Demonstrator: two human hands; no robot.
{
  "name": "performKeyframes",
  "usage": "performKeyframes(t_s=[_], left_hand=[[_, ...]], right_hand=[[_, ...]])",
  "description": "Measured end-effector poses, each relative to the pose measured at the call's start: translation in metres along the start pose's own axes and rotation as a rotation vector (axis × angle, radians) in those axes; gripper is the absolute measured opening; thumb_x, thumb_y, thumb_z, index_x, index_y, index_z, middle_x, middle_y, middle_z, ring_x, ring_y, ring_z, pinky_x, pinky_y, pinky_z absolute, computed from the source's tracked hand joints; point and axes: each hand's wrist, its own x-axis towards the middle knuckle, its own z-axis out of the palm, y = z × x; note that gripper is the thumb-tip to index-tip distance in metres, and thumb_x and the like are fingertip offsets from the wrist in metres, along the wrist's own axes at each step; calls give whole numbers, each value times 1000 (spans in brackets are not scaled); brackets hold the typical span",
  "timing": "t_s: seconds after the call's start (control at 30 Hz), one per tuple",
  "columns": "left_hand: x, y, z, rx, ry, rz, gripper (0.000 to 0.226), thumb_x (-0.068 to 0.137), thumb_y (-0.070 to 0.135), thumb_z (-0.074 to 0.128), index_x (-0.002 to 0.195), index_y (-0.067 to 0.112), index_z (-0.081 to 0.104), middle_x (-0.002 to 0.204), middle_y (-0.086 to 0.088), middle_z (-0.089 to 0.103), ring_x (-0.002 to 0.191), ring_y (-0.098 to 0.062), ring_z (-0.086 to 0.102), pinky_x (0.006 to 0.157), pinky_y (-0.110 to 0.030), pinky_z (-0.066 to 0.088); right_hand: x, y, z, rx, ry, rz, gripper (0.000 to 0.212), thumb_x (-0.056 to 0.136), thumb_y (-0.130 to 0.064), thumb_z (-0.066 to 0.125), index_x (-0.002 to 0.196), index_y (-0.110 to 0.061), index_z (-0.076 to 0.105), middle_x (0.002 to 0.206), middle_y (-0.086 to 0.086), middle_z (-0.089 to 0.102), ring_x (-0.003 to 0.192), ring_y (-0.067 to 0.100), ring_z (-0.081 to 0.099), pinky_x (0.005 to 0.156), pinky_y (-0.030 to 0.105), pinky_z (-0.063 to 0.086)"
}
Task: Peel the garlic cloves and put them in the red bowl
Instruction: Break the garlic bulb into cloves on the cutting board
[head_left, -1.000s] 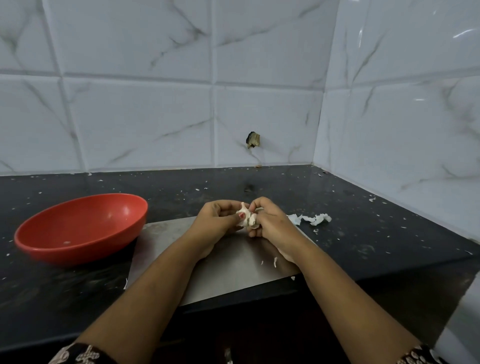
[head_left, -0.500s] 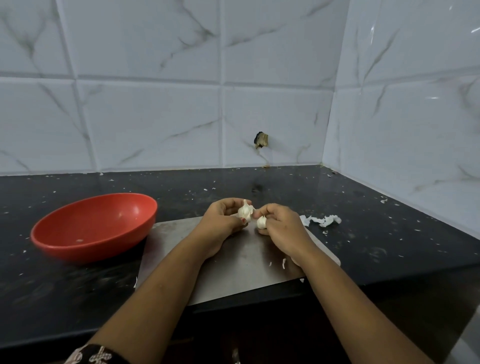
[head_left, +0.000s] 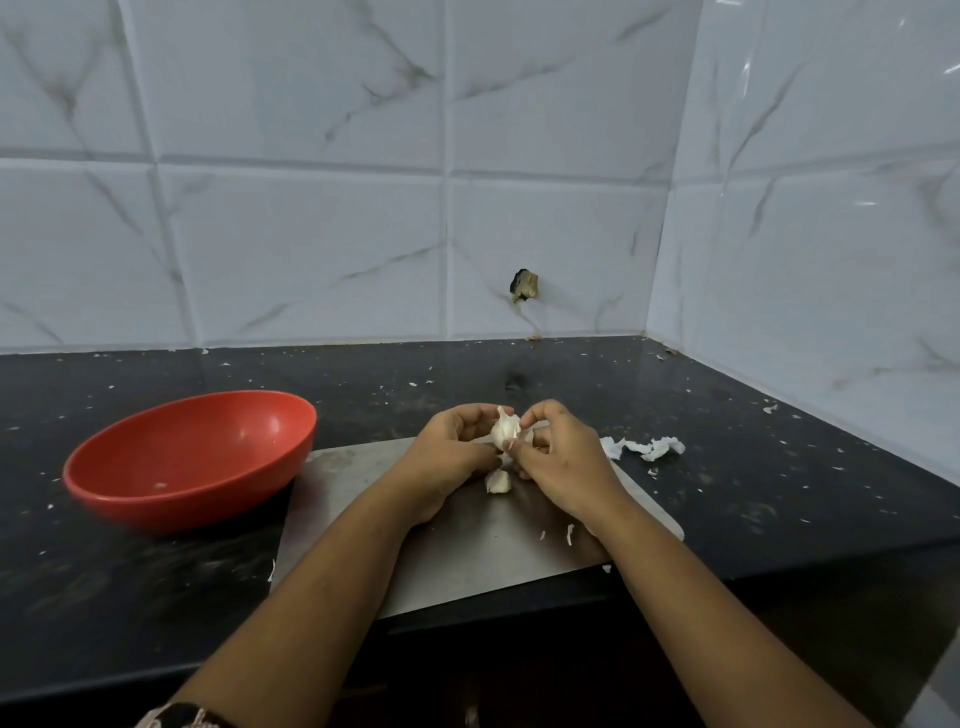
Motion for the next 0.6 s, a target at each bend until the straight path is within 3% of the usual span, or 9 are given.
performKeyframes(t_s=[0.1,0.2,0.3,0.4,0.53,0.6], left_hand=[[0,0,1,-12,22,-3,29,89,-5,58,114,9,64,104,-14,69,88,-21,65,87,-37,52],[0,-3,0,30,55,29,23,91,5,62,112,11,68,101,-11,73,87,-17,69,76,-28,56],[2,-5,-1,91,79,47,23,90,5,63,112,10,69,100,-12,74,92,-21,71,79,-32,57],[2,-6,0,125,69,62,22,90,5,63,110,11,70,99,-11,74,93,-21,71,82,-33,57],[2,-3,0,5,66,13,19,92,0,58,103,9,70,91,-11,74,78,-17,71,67,-24,56],[3,-1,0,-64,74,-14,19,92,-4,54,101,6,68,91,-14,71,77,-19,69,68,-26,58]], right_hand=[[0,1,0,8,-19,-36,11,92,-13,60,101,-16,54,72,1,66,70,19,68,66,31,55],[-2,-1,0,-74,-29,-82,8,93,-16,57,100,-16,53,57,-6,55,46,2,48,47,15,36],[-1,-1,1,-107,-20,-96,8,94,-18,56,100,-14,52,58,-3,52,41,4,41,42,17,31],[2,0,2,-133,-4,-82,6,94,-15,55,99,-14,53,65,3,56,51,11,47,44,19,34],[1,0,-1,-117,-45,-45,14,92,-7,51,103,-14,54,64,-1,51,50,7,42,44,15,33],[-1,-2,-3,-103,-68,-42,21,89,-3,52,103,-19,54,66,1,55,47,5,40,43,15,32]])
